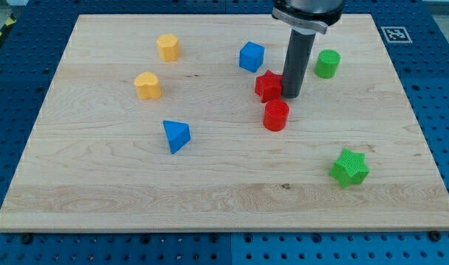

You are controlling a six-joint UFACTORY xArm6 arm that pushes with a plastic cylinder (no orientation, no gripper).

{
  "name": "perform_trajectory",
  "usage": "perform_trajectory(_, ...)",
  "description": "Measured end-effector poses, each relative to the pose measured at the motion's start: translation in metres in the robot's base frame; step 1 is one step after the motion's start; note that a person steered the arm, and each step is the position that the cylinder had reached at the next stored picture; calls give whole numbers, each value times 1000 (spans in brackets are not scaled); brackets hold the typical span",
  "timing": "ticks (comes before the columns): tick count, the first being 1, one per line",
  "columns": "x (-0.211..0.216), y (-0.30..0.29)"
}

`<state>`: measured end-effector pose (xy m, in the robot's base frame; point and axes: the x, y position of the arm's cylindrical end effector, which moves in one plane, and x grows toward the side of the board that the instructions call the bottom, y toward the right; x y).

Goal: Move the red circle slightly up

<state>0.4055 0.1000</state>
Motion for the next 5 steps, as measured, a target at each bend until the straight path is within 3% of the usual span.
perform_trajectory(1,11,-4)
perform_trajectory(2,32,39)
perform_trajectory(3,75,57)
perform_trajectory(4,101,14)
perform_trajectory(5,88,5)
